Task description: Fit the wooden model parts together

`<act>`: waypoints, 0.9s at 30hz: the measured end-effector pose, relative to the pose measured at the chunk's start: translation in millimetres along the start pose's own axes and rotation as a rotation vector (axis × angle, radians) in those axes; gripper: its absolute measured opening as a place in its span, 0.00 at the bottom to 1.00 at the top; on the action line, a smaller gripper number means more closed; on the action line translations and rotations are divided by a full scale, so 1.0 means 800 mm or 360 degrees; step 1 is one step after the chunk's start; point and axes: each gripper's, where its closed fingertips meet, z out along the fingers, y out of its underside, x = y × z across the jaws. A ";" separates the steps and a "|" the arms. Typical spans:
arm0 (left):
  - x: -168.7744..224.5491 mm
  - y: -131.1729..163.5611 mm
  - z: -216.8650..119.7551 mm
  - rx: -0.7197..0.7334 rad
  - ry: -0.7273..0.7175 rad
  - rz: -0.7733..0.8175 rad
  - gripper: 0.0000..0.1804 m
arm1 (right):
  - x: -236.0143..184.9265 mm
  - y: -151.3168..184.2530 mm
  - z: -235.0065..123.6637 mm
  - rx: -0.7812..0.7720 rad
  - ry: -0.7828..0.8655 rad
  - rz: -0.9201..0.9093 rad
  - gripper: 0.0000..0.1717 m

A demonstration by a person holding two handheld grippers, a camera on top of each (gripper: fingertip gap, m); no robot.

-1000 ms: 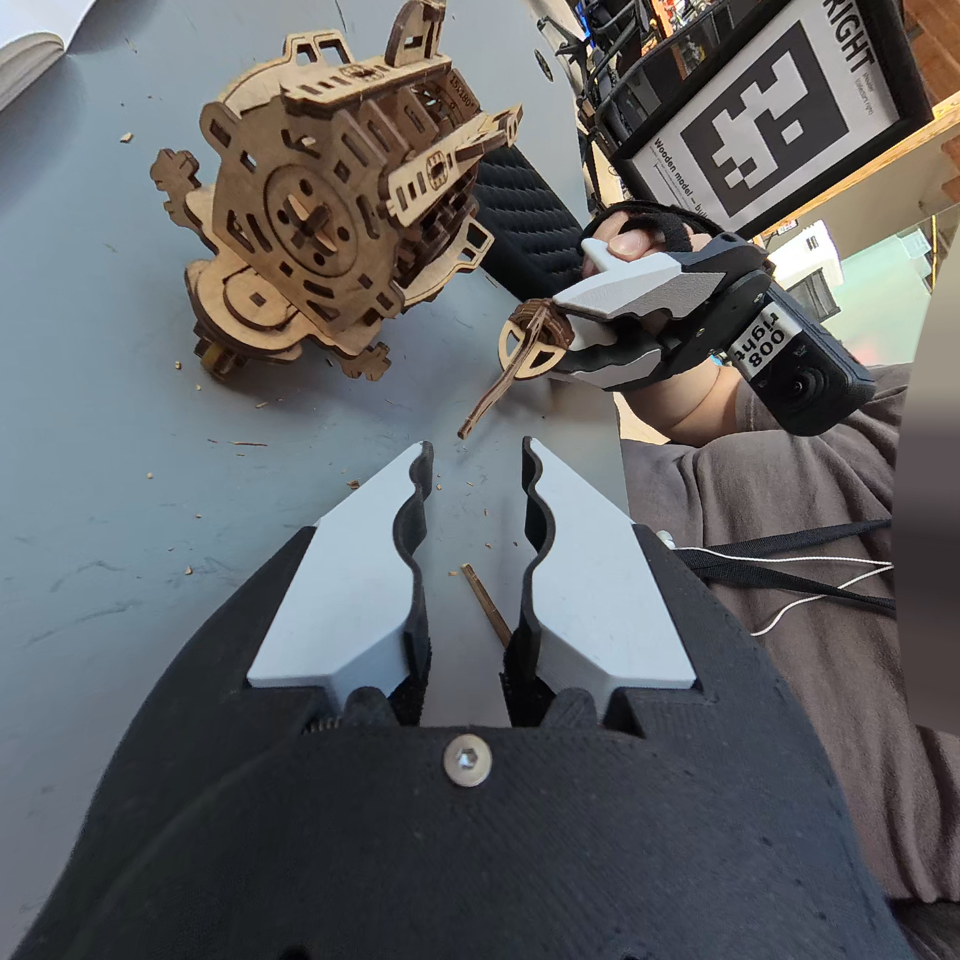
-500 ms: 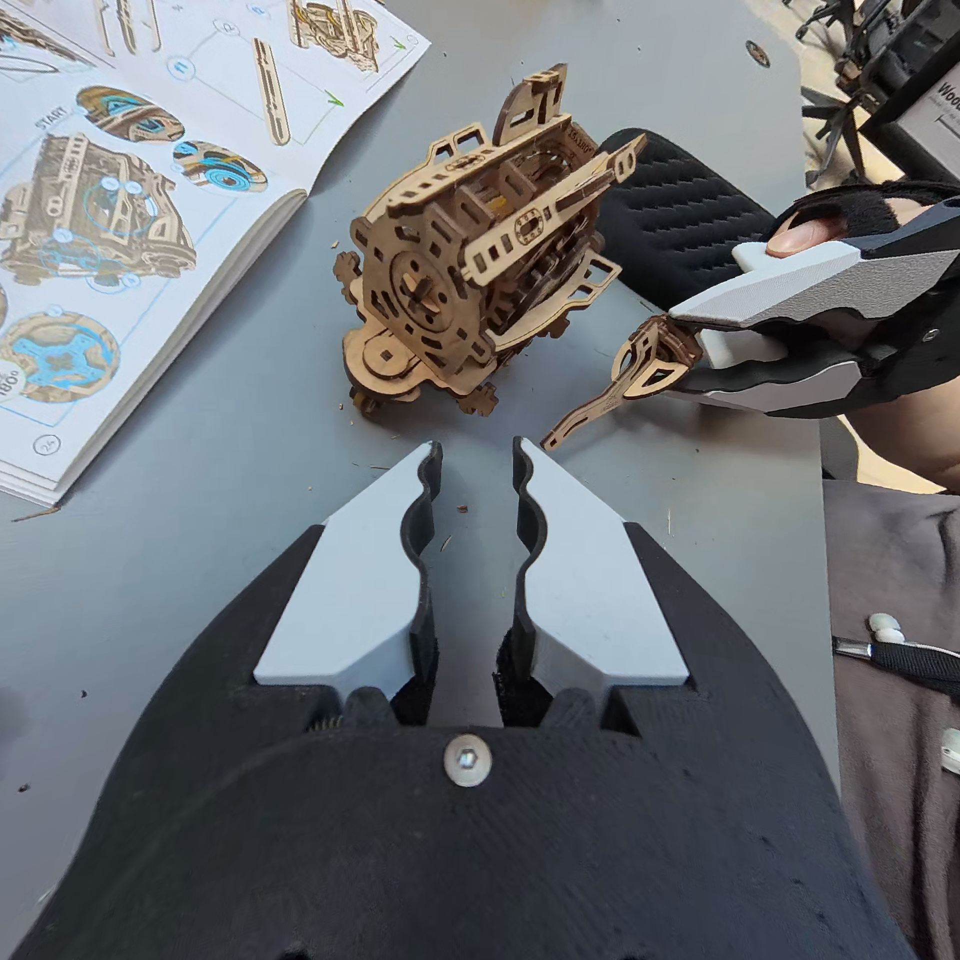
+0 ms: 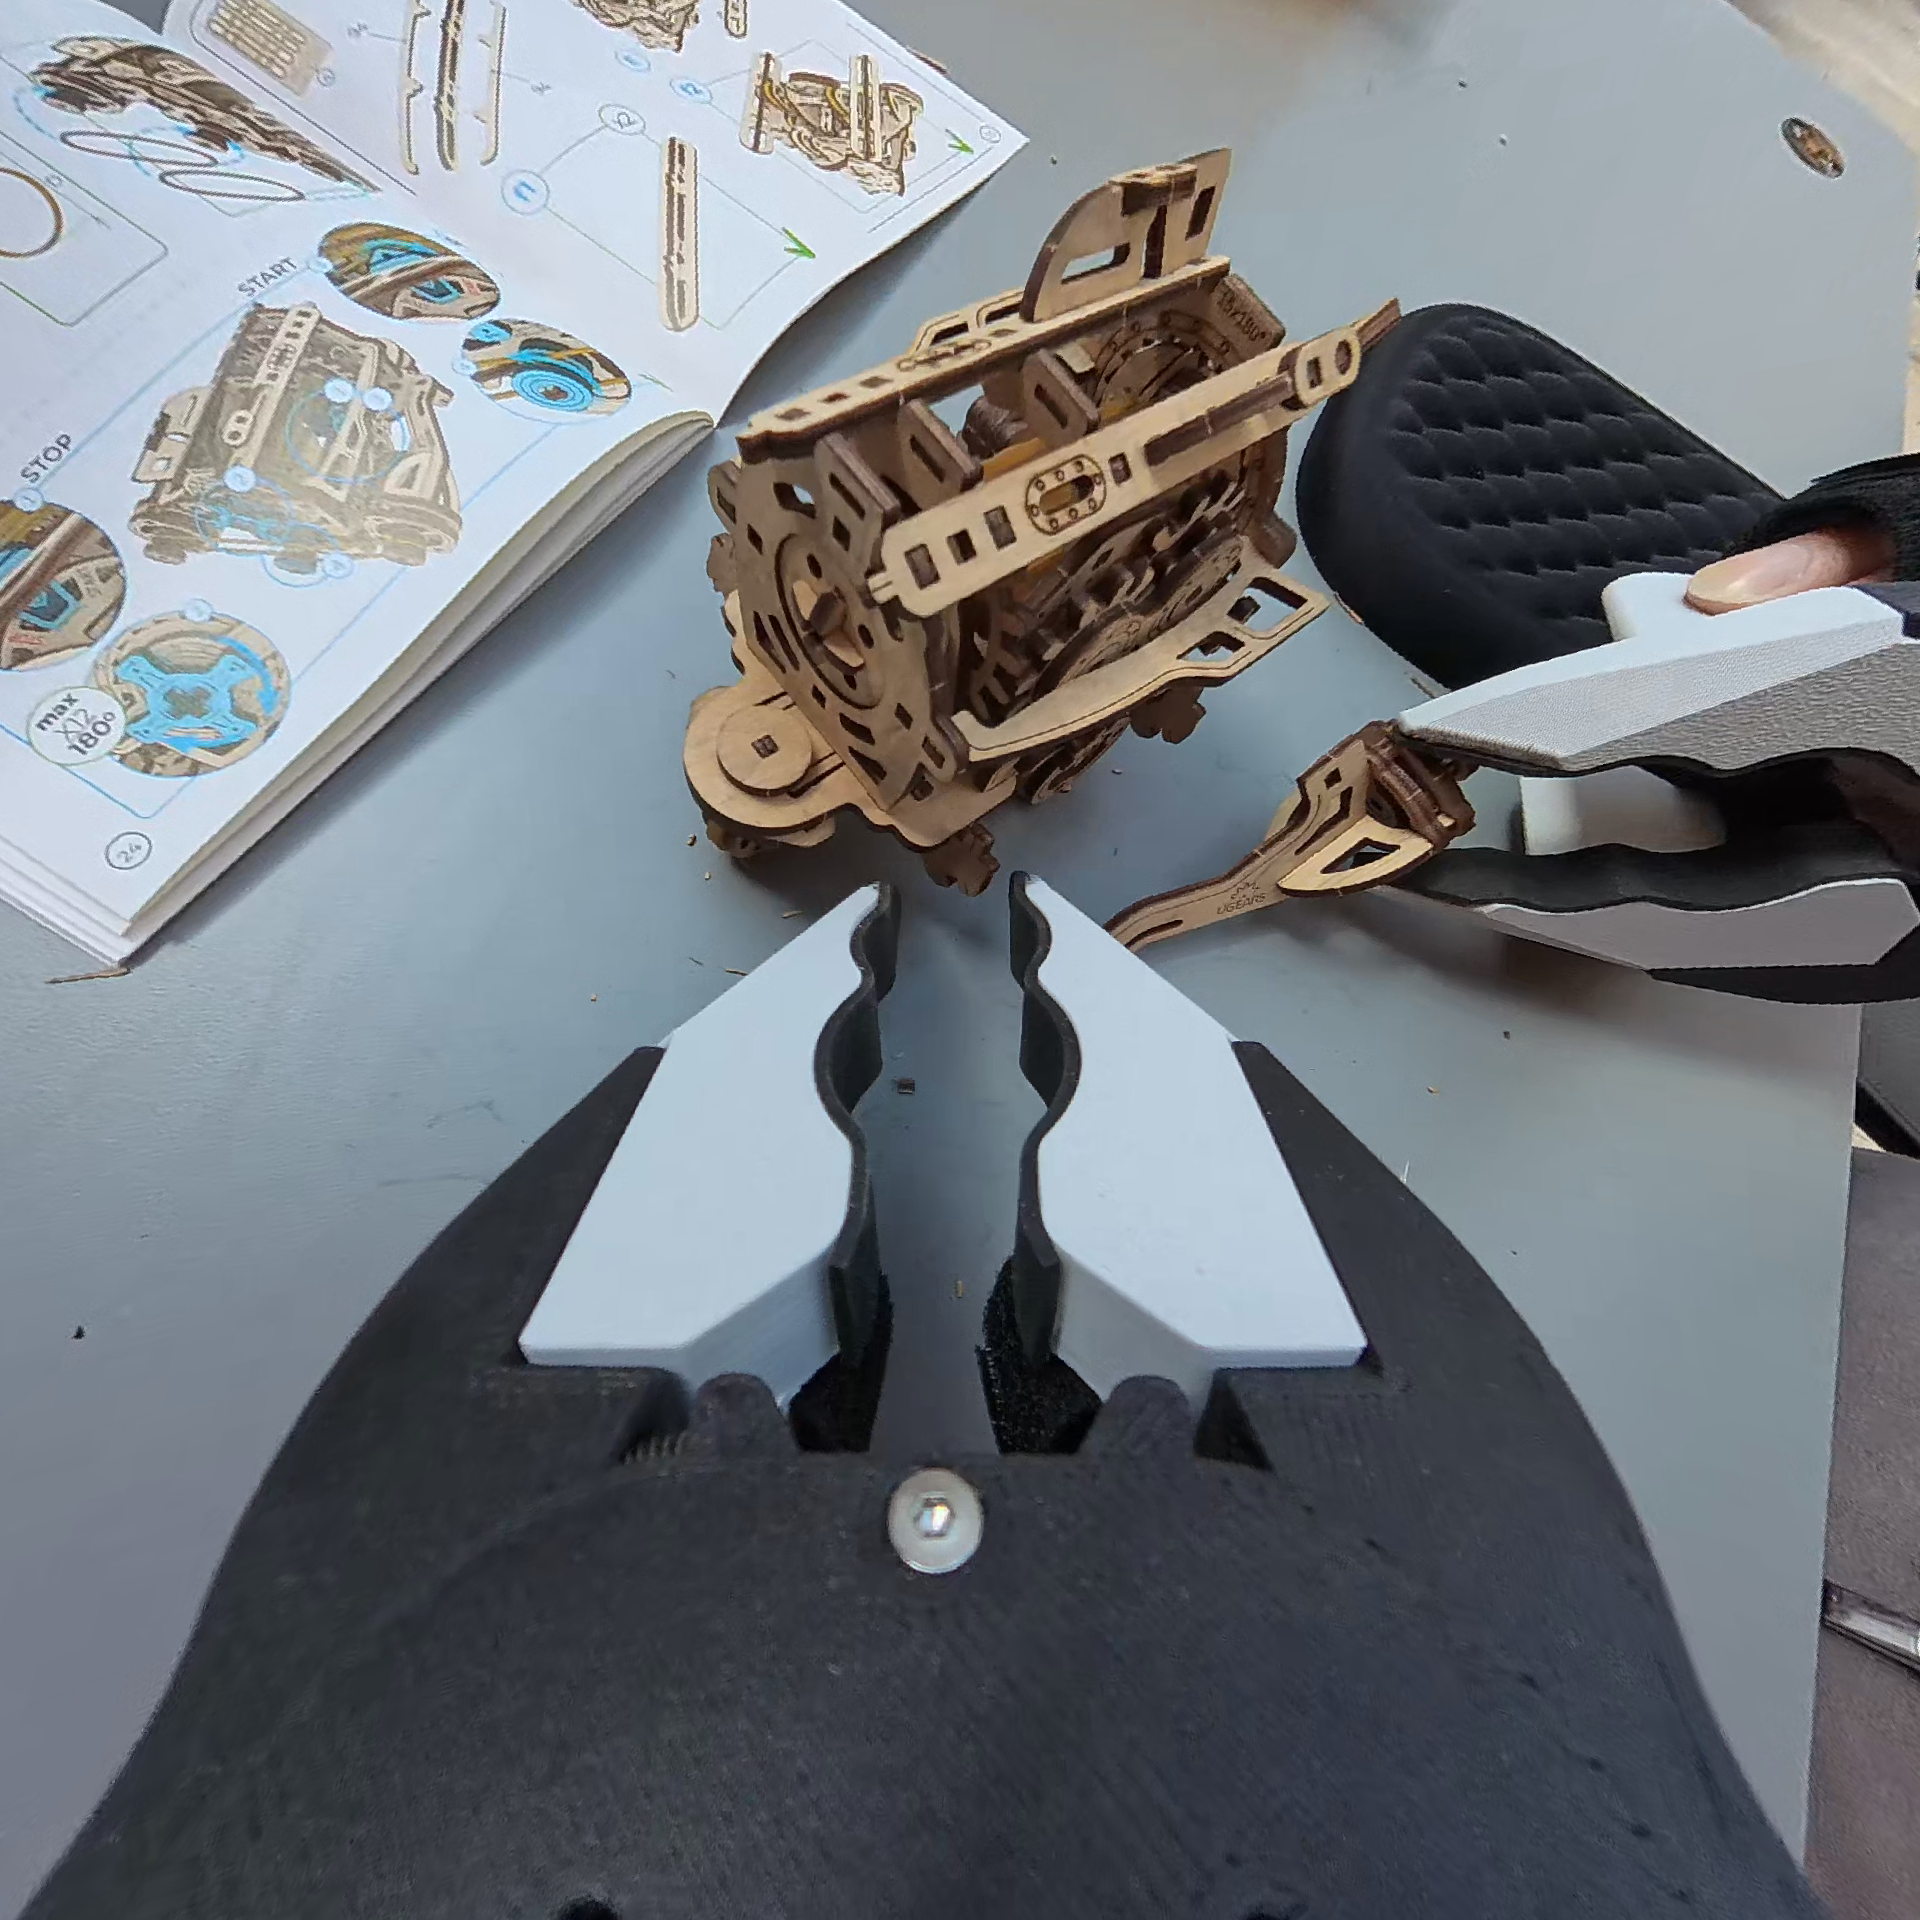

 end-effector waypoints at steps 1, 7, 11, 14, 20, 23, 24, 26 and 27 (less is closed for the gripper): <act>0.001 0.000 0.001 0.0001 0.0003 -0.0009 0.11 | 0.000 0.000 0.000 -0.0001 0.0004 0.0000 0.17; 0.003 -0.008 0.003 0.0062 0.0004 -0.0030 0.07 | 0.001 0.002 0.000 -0.0009 0.0018 -0.0002 0.17; 0.003 -0.009 0.004 0.0068 0.0029 -0.0077 0.07 | 0.000 0.003 0.000 -0.0011 0.0014 -0.0009 0.17; 0.003 -0.009 0.004 0.0081 0.0068 -0.0140 0.07 | 0.000 0.003 0.000 -0.0016 0.0010 -0.0012 0.17; 0.005 -0.009 0.003 0.0107 0.0188 -0.0305 0.07 | -0.002 0.005 0.002 -0.0026 0.0000 -0.0013 0.17; 0.005 -0.010 0.003 0.0113 0.0215 -0.0343 0.07 | -0.002 0.005 0.002 -0.0029 -0.0003 -0.0014 0.17; 0.005 -0.010 0.003 0.0115 0.0214 -0.0343 0.07 | -0.003 0.005 0.002 -0.0030 -0.0005 -0.0013 0.17; 0.005 -0.010 0.003 0.0116 0.0216 -0.0347 0.07 | -0.003 0.005 0.002 -0.0032 -0.0007 -0.0015 0.17; 0.005 -0.010 0.003 0.0117 0.0220 -0.0353 0.07 | -0.003 0.005 0.002 -0.0032 -0.0007 -0.0017 0.17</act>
